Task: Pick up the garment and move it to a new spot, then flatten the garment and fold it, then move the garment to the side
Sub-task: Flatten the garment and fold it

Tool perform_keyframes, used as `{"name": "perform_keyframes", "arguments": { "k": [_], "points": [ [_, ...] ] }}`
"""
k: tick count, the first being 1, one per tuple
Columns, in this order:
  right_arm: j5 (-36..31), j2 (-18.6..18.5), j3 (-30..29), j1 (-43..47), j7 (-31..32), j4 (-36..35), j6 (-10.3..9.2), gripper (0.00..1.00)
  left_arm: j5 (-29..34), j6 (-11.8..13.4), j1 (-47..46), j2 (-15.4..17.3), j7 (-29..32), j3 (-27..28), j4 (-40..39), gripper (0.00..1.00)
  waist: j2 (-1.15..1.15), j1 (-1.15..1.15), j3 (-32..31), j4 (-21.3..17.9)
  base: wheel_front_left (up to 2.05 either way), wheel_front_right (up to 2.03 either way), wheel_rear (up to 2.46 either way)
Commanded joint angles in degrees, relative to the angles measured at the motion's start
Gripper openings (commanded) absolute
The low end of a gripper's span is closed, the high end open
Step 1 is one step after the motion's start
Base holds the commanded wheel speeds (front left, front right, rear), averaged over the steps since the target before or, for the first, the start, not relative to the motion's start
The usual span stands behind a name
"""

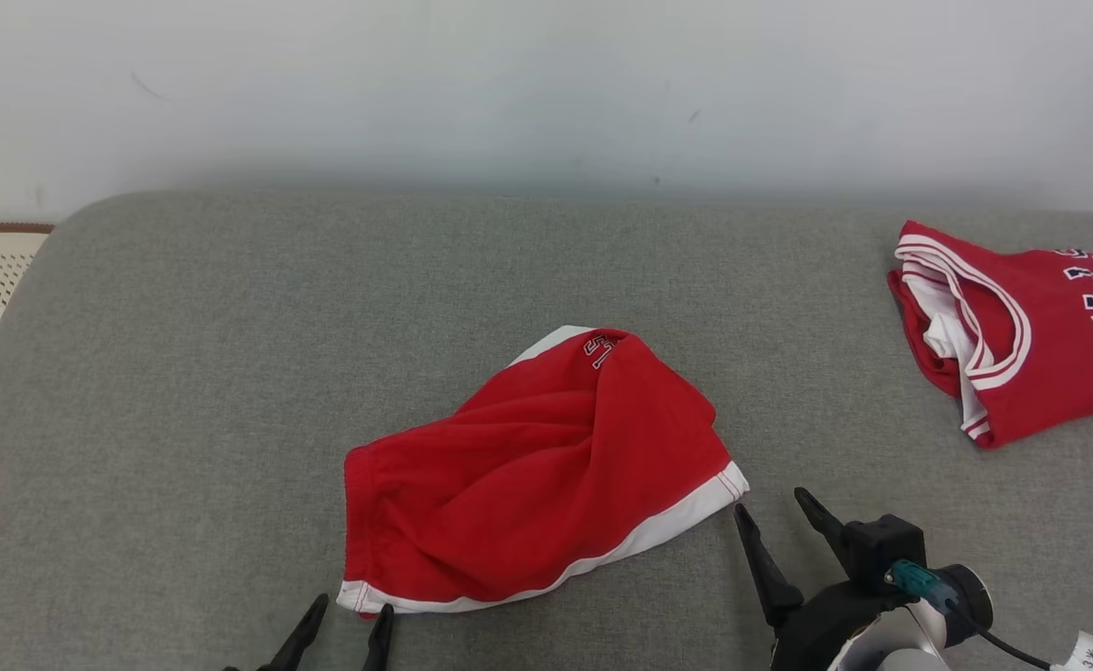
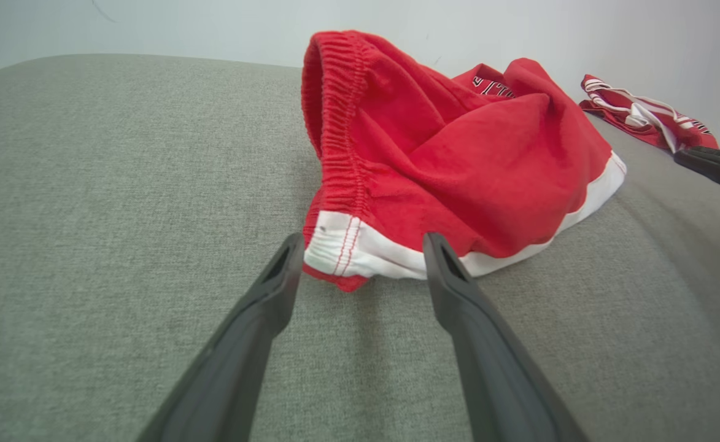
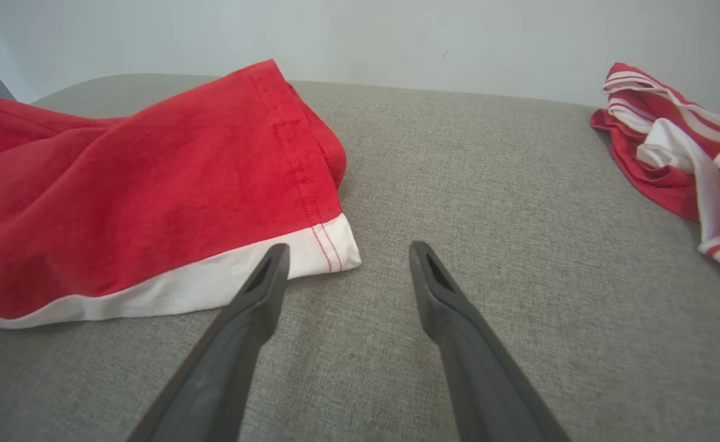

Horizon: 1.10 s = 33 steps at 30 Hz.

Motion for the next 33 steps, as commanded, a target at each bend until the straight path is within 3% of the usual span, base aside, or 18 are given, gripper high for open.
{"name": "perform_keyframes", "arguments": {
  "k": [1,9,18,19,20,21,22,27,33],
  "points": [
    [0.9,-0.5,1.4,-1.5,-0.6,2.1,0.03,1.0,0.3,-0.3,-1.2,0.6,-0.2,-0.1,0.9,1.0,0.0,0.0,0.8,0.5,0.0,0.0,0.0],
    [3.3,-1.0,5.6,-7.6,-1.5,10.1,0.03,1.0,0.3,-0.3,-4.6,1.9,-0.2,-1.1,3.3,1.0,0.0,0.0,2.6,0.8,0.0,0.0,0.0],
    [7.5,-1.3,12.2,-14.8,-2.1,18.3,0.03,1.0,-1.3,-0.4,-8.9,3.7,-0.2,-6.3,5.9,1.0,0.0,0.0,5.1,1.2,0.0,0.0,0.0],
    [8.1,-1.4,12.9,-15.5,-2.2,19.1,0.03,0.95,-1.9,-0.4,-9.3,3.9,-0.2,-7.1,6.4,0.69,0.0,0.0,5.2,1.3,0.0,0.0,0.0],
    [8.6,-1.3,13.7,-16.1,-2.4,19.5,0.03,0.47,-2.4,-0.4,-9.7,4.1,-0.2,-7.8,6.5,0.29,0.0,0.0,5.3,1.3,0.0,0.0,0.0],
    [9.0,-1.3,14.3,-16.6,-2.6,19.6,0.03,0.2,-2.8,-0.4,-10.2,4.2,-0.2,-8.2,6.1,0.0,0.0,0.0,5.4,1.4,0.0,0.0,0.0],
    [9.5,-1.3,14.8,-16.9,-2.8,19.6,0.03,0.0,-3.3,-0.4,-10.3,4.3,-0.2,-8.4,5.9,0.0,0.0,0.0,5.4,1.4,0.0,0.0,0.0],
    [11.0,-1.9,16.1,-16.7,-3.5,18.8,0.03,0.0,-2.8,-0.4,-8.6,4.1,-0.2,-7.6,3.9,0.0,0.0,0.0,4.5,1.6,0.0,0.0,0.0],
    [11.7,-3.4,12.7,-11.2,-3.5,10.5,0.03,0.0,-2.3,-0.4,-4.3,3.7,-0.2,-6.1,0.0,0.0,0.0,0.0,2.2,1.6,0.0,0.0,0.0]
  ]
}}
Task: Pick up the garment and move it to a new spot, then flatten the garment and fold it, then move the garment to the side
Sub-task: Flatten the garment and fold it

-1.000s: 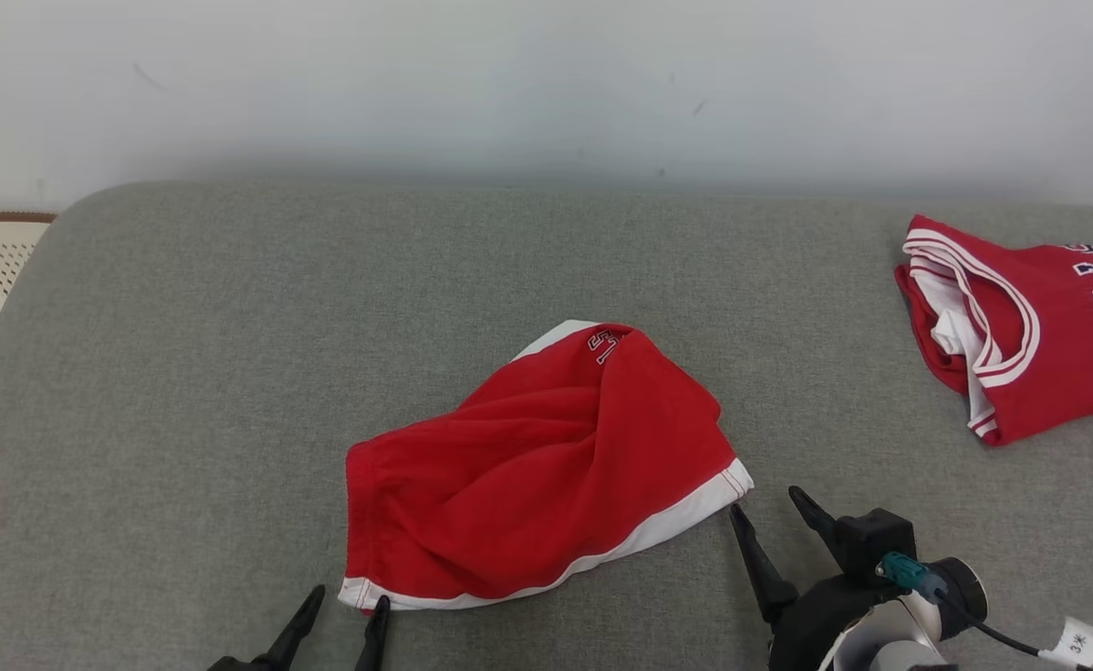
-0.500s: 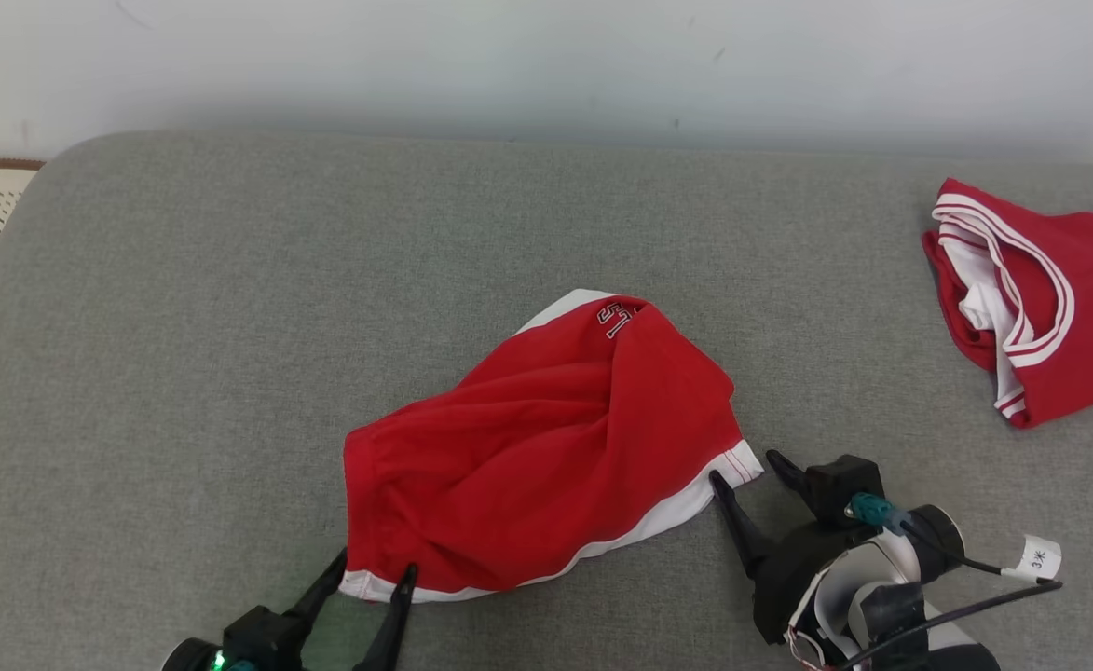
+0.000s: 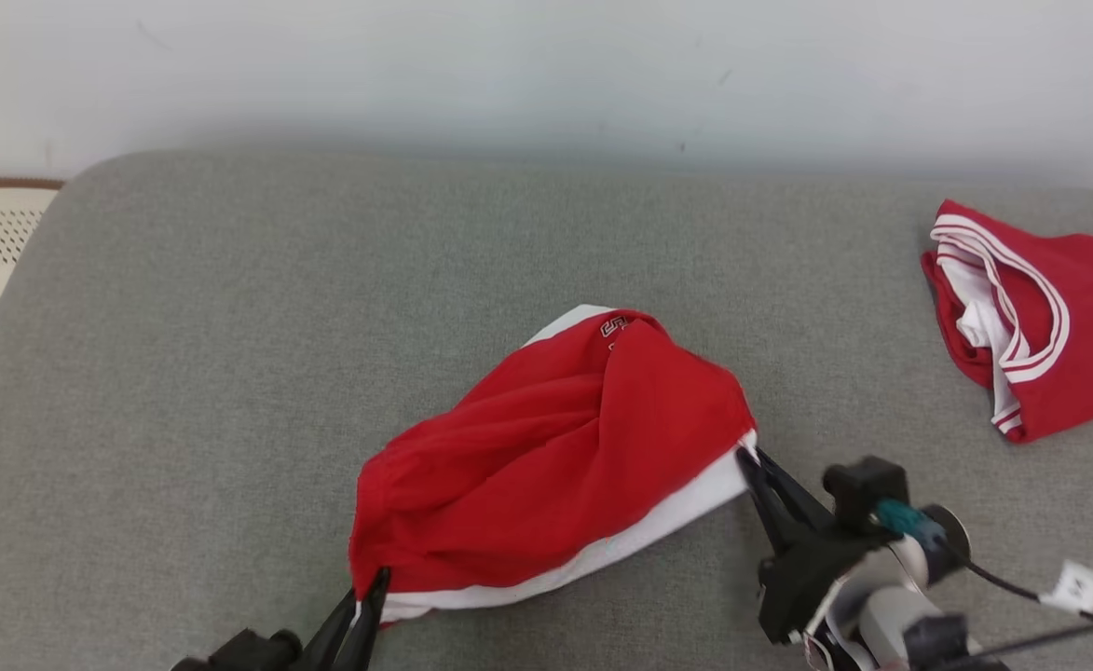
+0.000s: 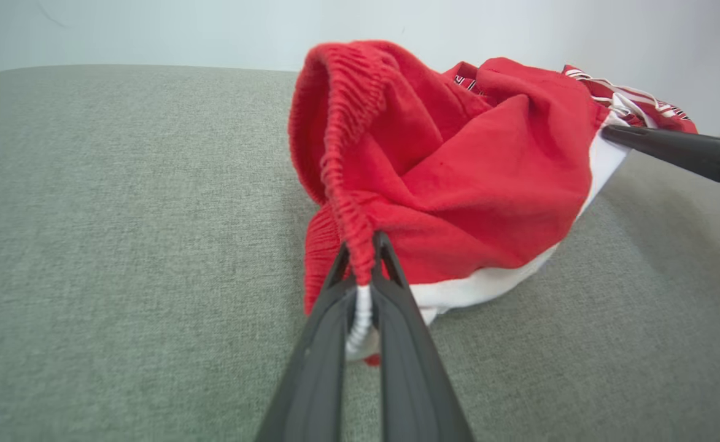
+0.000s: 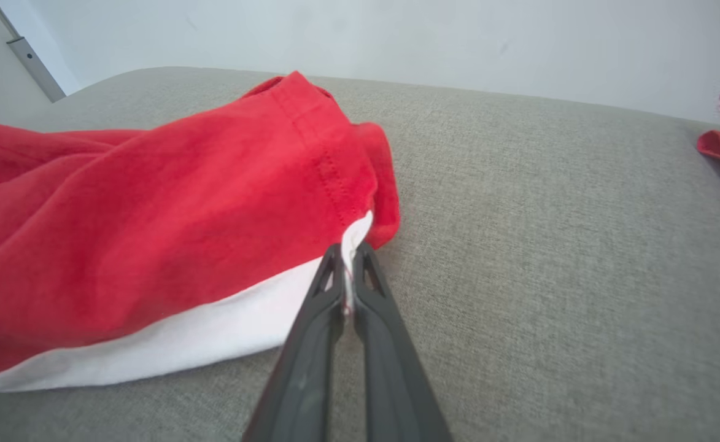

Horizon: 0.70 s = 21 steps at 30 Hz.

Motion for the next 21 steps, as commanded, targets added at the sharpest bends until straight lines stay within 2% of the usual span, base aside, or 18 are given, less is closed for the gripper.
{"name": "perform_keyframes", "arguments": {
  "k": [1,7,11,14,17,18,21],
  "points": [
    [0.5,-0.6,-0.7,2.2,-0.2,-1.5,0.03,0.0,0.7,0.1,1.6,0.0,-0.2,0.6,-0.9,0.0,-0.01,-0.01,-1.2,0.0,0.0,0.0,0.0],
    [1.2,-2.3,-2.5,10.8,0.0,-10.3,0.03,0.0,1.2,0.1,6.7,-0.3,-0.2,0.9,-6.2,0.0,-0.01,-0.01,-3.1,-0.6,0.0,0.0,0.0],
    [2.9,-3.2,-2.9,14.2,3.0,-17.0,0.03,0.0,0.9,0.1,7.4,0.1,-0.2,1.6,-9.9,0.0,-0.01,-0.01,-3.6,-1.2,0.0,0.0,0.0],
    [2.3,-4.5,-3.8,14.1,5.6,-22.3,0.03,0.0,0.2,0.1,4.9,1.9,-0.2,1.7,-11.8,0.0,-0.01,-0.01,-3.2,-1.7,0.0,0.0,0.0],
    [3.3,-4.1,-4.7,12.1,8.3,-27.2,0.03,0.0,0.2,0.0,0.6,5.1,0.1,0.4,-12.7,0.0,-0.01,-0.01,-2.3,-2.4,0.0,0.0,0.0],
    [3.3,-4.1,-4.7,12.1,8.3,-27.2,0.03,0.0,0.2,0.0,0.6,5.1,0.1,0.4,-12.7,0.0,-0.01,-0.01,-2.3,-2.4,0.0,0.0,0.0],
    [2.9,-5.1,-5.4,8.0,11.1,-29.7,0.03,0.0,-1.0,0.0,-6.6,8.7,2.1,-1.9,-14.1,0.0,-0.01,-0.01,-0.5,-2.8,0.0,0.0,0.0]
  ]
}}
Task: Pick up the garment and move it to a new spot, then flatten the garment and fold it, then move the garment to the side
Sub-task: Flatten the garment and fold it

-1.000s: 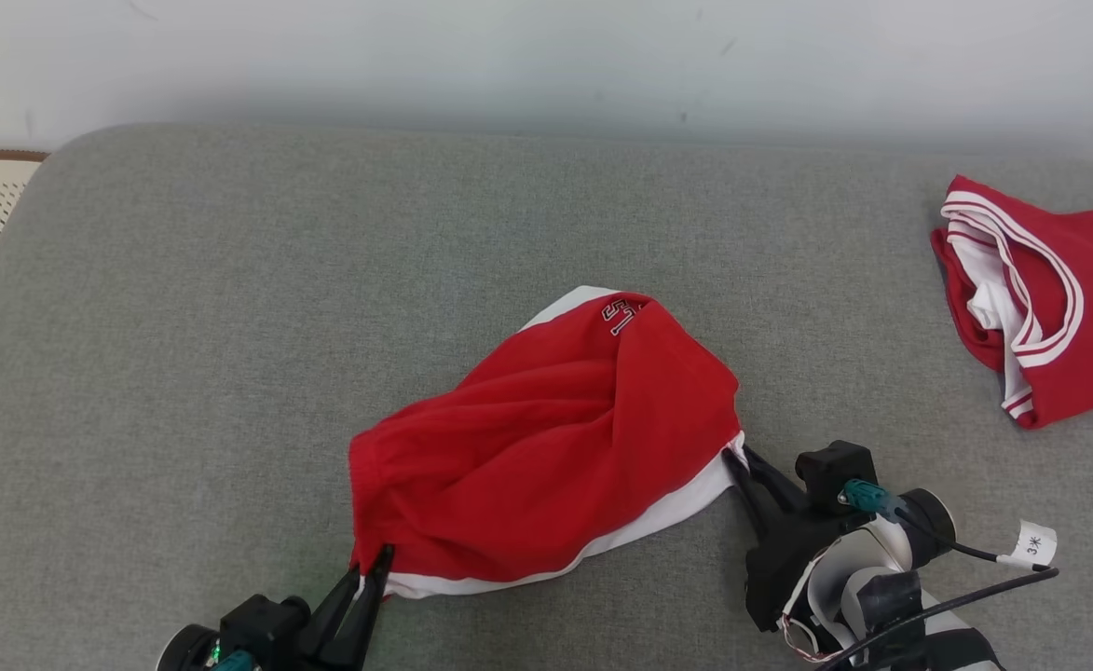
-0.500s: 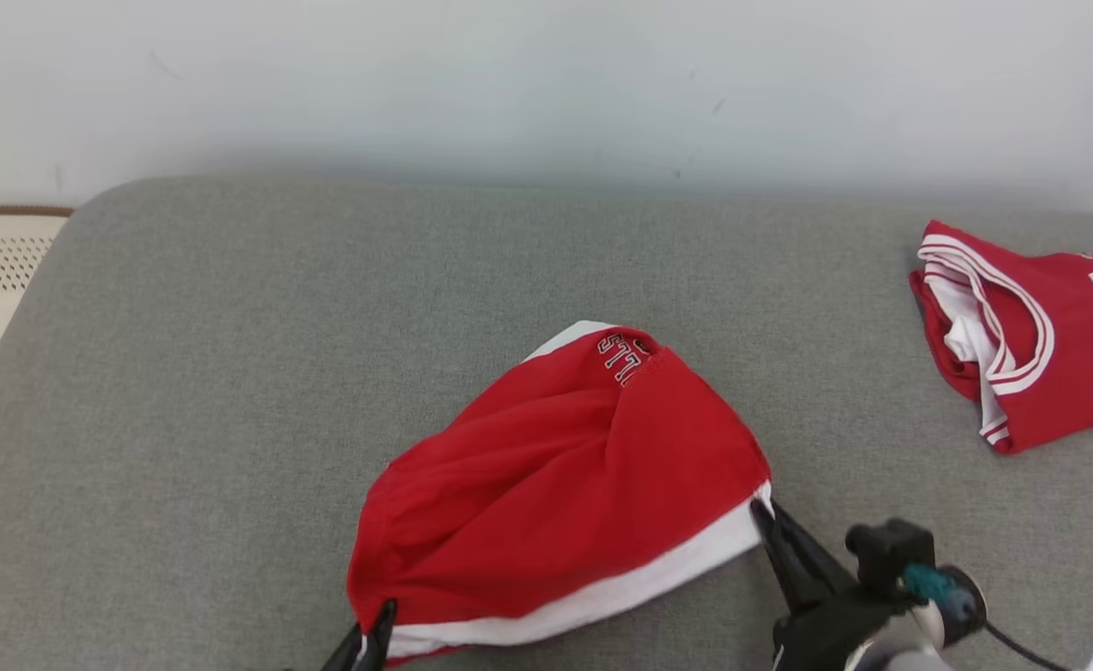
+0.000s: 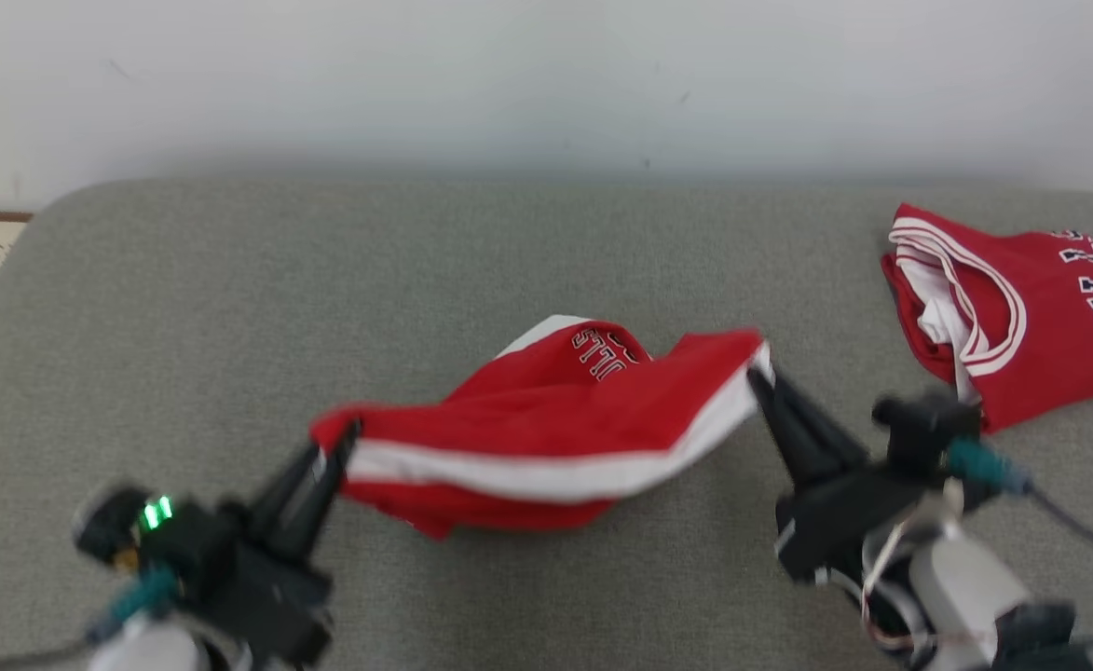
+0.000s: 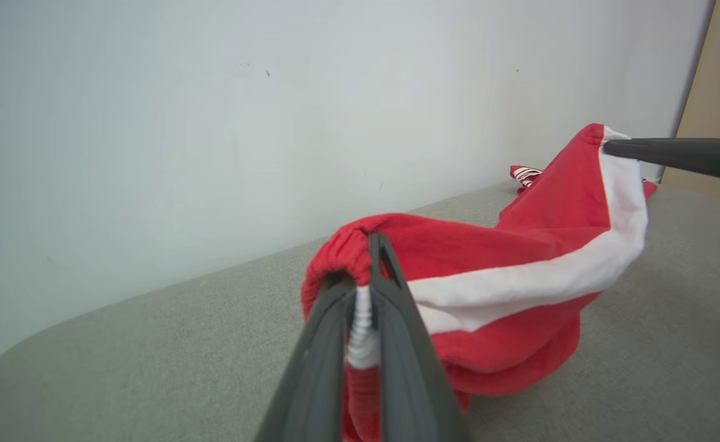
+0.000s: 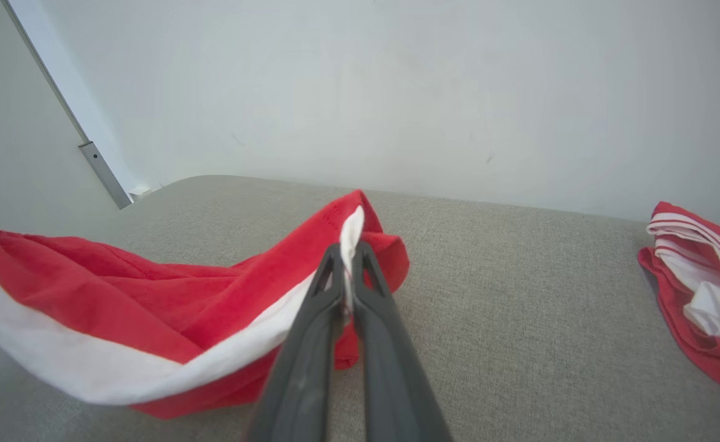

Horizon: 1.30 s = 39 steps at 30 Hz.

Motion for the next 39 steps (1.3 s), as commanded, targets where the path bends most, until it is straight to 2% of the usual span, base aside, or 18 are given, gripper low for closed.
{"name": "perform_keyframes", "arguments": {
  "k": [1,5,9,17,20,25,29,34,36,39],
  "points": [
    [1.2,0.4,-0.8,-2.5,1.0,-0.4,0.03,0.0,-0.6,0.0,-4.0,2.2,1.2,-1.0,-0.6,0.0,0.0,0.0,2.2,-0.7,0.0,0.0,0.0],
    [1.9,1.8,-0.9,-13.3,3.8,0.3,0.03,0.0,-4.2,0.1,-16.7,8.6,6.0,-4.6,-0.2,0.0,0.0,0.0,7.1,-2.0,0.0,0.0,0.0],
    [5.7,3.7,-2.0,-26.9,5.1,5.2,0.03,0.0,-11.9,0.0,-30.9,12.9,10.1,-8.4,2.5,0.0,0.0,0.0,12.8,-3.2,0.0,0.0,0.0],
    [11.4,6.2,-2.5,-53.9,6.0,18.5,0.03,0.0,-23.6,0.0,-58.1,17.5,14.7,-15.4,13.1,0.0,0.0,0.0,21.4,-5.0,0.0,0.0,0.0],
    [12.4,7.1,-4.1,-63.3,5.6,23.9,0.03,0.0,-27.4,0.0,-67.8,16.8,15.5,-16.0,17.7,0.0,0.0,0.0,24.3,-5.5,0.0,0.0,0.0],
    [10.8,7.2,-5.2,-75.7,3.9,31.8,0.03,0.0,-27.8,0.0,-80.7,14.6,15.1,-20.5,23.8,0.0,0.0,0.0,27.7,-5.7,0.0,0.0,0.0],
    [8.6,6.5,-6.4,-83.1,0.8,36.7,0.03,0.0,-27.5,0.1,-88.9,11.9,10.8,-22.8,28.0,0.0,0.0,0.0,30.0,-5.6,0.0,0.0,0.0],
    [6.5,6.7,-5.4,-86.5,-4.7,39.5,0.03,0.0,-24.4,0.0,-93.5,9.8,2.4,-24.0,33.3,0.0,0.0,0.0,32.1,-5.5,0.0,0.0,0.0],
    [6.4,6.8,-4.2,-85.9,-5.8,40.2,0.03,0.0,-23.8,0.0,-93.0,9.4,0.6,-25.1,35.0,0.0,0.0,0.0,32.5,-5.2,0.0,0.0,0.0],
    [8.0,7.0,-1.0,-82.4,-7.0,40.1,0.03,0.0,-26.1,0.0,-89.5,9.7,-0.8,-26.8,36.2,0.0,0.0,0.0,32.1,-4.9,0.0,0.0,0.0]
  ]
}}
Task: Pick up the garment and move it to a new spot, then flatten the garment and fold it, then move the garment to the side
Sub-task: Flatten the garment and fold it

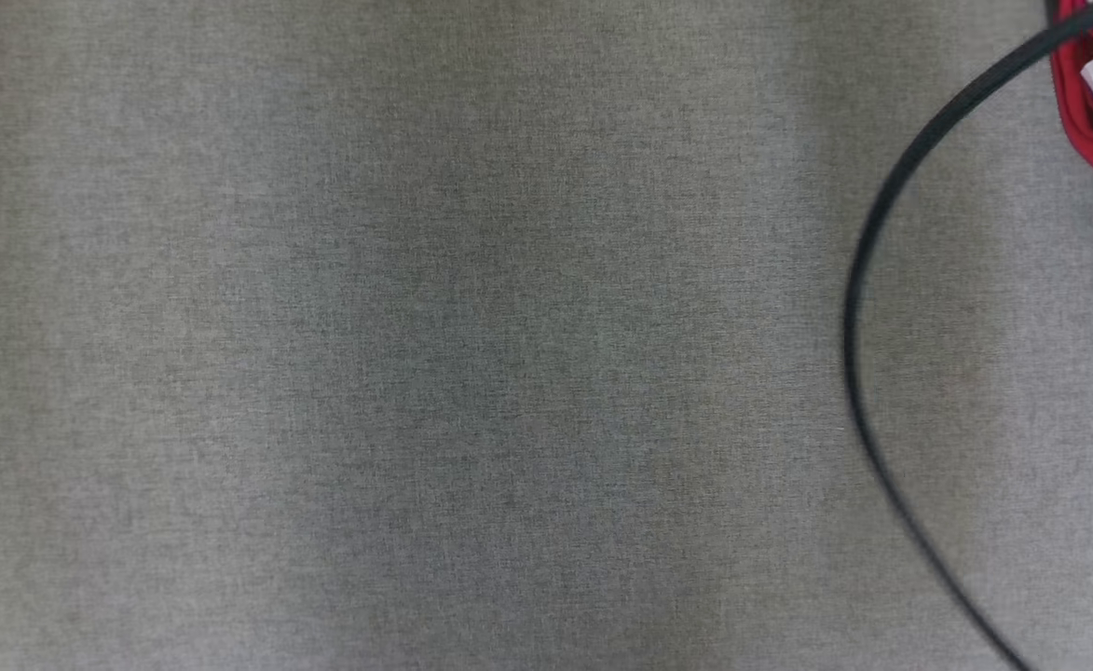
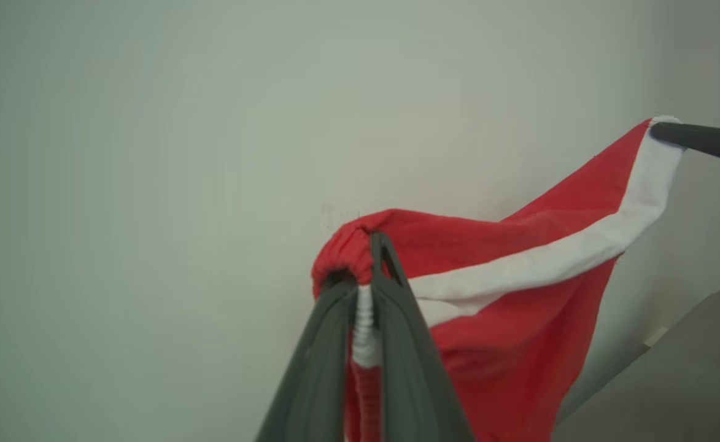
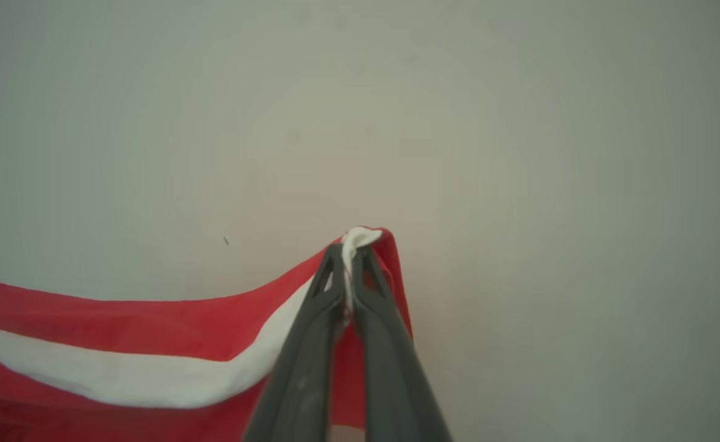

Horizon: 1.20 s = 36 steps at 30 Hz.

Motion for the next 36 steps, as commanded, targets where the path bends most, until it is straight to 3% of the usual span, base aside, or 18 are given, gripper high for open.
{"name": "perform_keyframes", "arguments": {
  "k": [1,6,9,20,24,36],
  "points": [
    [0.6,0.1,0.6,1.3,-0.3,-0.4,0.03,0.0,-0.6,0.1,1.2,0.7,-0.5,-0.3,0.0,0.0,-0.02,-0.02,-0.3,0.2,0.0,0.0,0.0],
    [4.0,-1.4,5.7,9.7,-0.9,-3.9,0.03,0.0,-3.4,0.2,10.5,1.9,-1.5,-1.0,-4.0,0.0,-0.02,-0.02,-1.9,0.6,0.0,0.0,0.0],
    [6.7,-2.9,8.3,16.2,-1.3,-8.3,0.03,0.0,-4.7,1.6,18.4,3.1,-1.8,-0.2,-9.0,0.0,-0.02,-0.02,-3.7,0.7,0.0,0.0,0.0],
    [13.5,-12.1,12.6,47.2,1.4,-29.6,0.03,0.0,-9.9,13.3,52.7,9.2,-1.9,5.9,-34.7,0.0,-0.02,-0.02,-9.5,0.1,0.0,0.0,0.0],
    [14.8,-15.7,10.6,57.4,3.2,-36.1,0.03,0.0,-10.1,15.7,64.4,9.8,-1.9,7.9,-39.4,0.0,-0.02,-0.02,-11.5,0.6,0.0,0.0,0.0],
    [17.1,-19.0,4.8,84.5,13.8,-50.7,0.03,0.0,-6.6,15.3,88.6,2.6,-1.9,12.5,-39.2,0.0,-0.02,-0.02,-20.4,1.8,0.0,0.0,0.0]
  ]
}}
